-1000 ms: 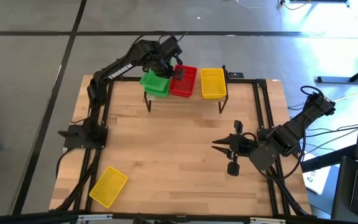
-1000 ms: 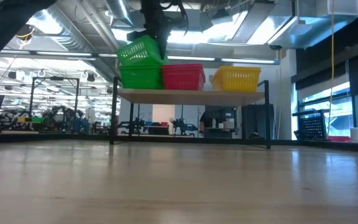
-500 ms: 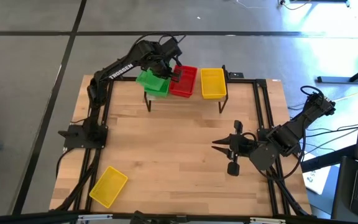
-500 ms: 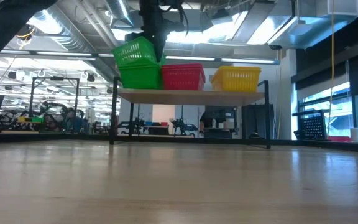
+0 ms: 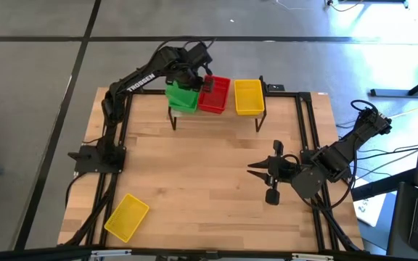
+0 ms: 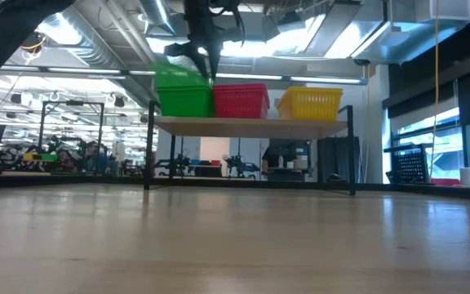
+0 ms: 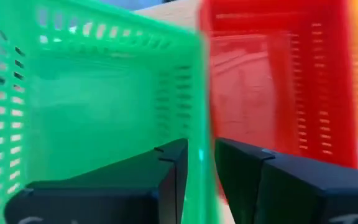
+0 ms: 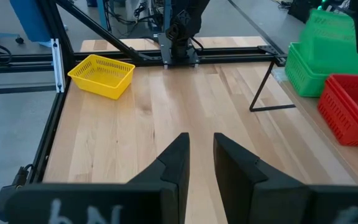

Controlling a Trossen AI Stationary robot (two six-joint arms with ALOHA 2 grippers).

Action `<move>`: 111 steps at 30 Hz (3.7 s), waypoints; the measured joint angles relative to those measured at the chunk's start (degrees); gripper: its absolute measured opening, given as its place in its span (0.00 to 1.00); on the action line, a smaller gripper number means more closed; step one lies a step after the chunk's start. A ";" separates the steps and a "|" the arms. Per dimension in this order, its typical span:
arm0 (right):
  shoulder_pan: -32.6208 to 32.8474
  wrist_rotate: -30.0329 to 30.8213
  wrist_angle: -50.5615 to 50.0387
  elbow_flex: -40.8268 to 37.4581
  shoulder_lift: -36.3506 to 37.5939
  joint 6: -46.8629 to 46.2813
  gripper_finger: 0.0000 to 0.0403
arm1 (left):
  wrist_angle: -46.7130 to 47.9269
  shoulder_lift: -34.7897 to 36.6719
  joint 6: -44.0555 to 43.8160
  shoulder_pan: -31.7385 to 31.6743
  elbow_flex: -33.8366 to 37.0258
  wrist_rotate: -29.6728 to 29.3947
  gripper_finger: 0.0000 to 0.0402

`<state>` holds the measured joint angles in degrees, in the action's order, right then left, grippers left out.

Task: Stack baskets on shelf by color
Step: Stack the green bin on top of the green bins on the shelf

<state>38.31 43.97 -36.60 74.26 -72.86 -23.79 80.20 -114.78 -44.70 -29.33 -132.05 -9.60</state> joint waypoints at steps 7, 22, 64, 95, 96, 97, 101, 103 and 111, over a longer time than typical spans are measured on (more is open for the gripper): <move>0.00 0.00 0.00 0.00 0.00 0.02 0.17 | -4.68 0.00 0.13 0.05 0.00 6.59 0.17; 0.01 0.02 0.02 -0.01 -0.02 -0.04 0.17 | -0.05 7.21 10.96 -1.34 -0.09 -8.01 0.17; 0.02 13.00 -0.88 -0.02 -0.02 0.26 0.17 | 9.80 7.13 14.44 -2.87 -0.02 -8.37 0.17; 0.02 12.96 -0.97 -0.02 -0.02 0.11 0.17 | 8.44 3.97 23.88 -3.34 0.00 -5.93 0.00; 0.00 12.95 -0.97 -0.02 -0.02 0.11 0.17 | 8.46 3.55 23.88 -3.40 0.00 -5.93 0.00; 0.02 12.94 -1.00 -0.02 -0.02 0.11 0.17 | 8.46 3.28 23.89 -3.42 0.00 -5.94 0.00; 0.02 12.92 -0.96 -0.01 -0.02 0.09 0.17 | 8.40 2.12 24.30 -3.59 0.00 -5.88 0.00; 0.01 12.93 -0.95 -0.01 -0.02 0.09 0.17 | 8.30 1.66 24.44 -3.73 0.07 -5.42 0.00; 0.02 12.93 -1.01 -0.02 -0.02 0.22 0.17 | 7.51 3.26 25.95 -3.43 -0.04 -6.33 0.00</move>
<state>38.33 56.89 -37.60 74.24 -72.88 -23.57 87.71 -111.53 -18.74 -32.76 -132.09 -15.93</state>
